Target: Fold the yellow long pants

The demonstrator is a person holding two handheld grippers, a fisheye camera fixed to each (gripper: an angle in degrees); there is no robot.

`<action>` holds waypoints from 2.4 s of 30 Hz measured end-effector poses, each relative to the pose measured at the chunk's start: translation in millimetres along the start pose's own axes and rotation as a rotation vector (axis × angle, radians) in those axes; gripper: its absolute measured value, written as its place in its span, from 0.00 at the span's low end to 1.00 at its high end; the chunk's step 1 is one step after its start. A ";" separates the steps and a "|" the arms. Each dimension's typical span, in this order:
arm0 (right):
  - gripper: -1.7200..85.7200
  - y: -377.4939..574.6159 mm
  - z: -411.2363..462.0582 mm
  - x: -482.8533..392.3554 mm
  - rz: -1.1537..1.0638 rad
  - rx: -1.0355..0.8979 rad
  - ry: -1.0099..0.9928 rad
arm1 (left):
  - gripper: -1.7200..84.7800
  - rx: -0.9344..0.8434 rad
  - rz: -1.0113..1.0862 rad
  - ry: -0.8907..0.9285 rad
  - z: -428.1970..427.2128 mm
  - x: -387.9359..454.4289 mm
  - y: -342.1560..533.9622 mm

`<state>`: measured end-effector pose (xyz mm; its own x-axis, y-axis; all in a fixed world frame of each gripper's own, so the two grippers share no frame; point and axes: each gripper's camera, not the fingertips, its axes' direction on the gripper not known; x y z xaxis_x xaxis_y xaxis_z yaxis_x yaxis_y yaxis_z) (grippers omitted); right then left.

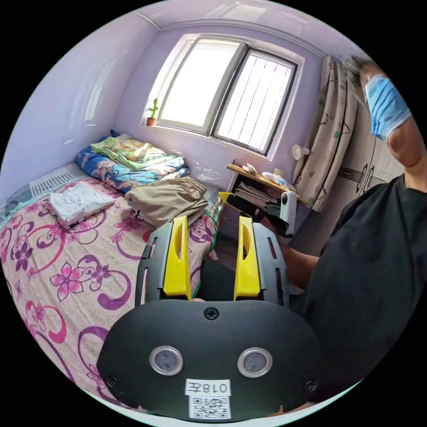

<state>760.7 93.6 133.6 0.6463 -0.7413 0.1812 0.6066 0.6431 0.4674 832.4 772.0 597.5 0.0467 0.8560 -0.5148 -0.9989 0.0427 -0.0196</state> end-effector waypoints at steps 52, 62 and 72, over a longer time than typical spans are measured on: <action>0.01 74.1 -67.1 2.0 0.082 -0.036 0.301 | 0.02 0.875 -0.709 0.095 82.7 -481.4 451.7; 0.02 3.2 5.2 -109.4 -0.103 -0.152 0.209 | 0.02 0.795 -0.350 0.069 -46.6 -505.2 560.6; 0.02 -44.7 124.4 -178.8 -0.200 -0.335 -0.059 | 0.16 0.794 -1.104 -0.487 -350.5 -447.8 943.3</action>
<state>560.4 173.4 188.0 0.4777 -0.8621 0.1693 0.8419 0.5043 0.1922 -132.6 248.5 509.2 0.9370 0.2780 -0.2113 -0.1933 0.9169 0.3492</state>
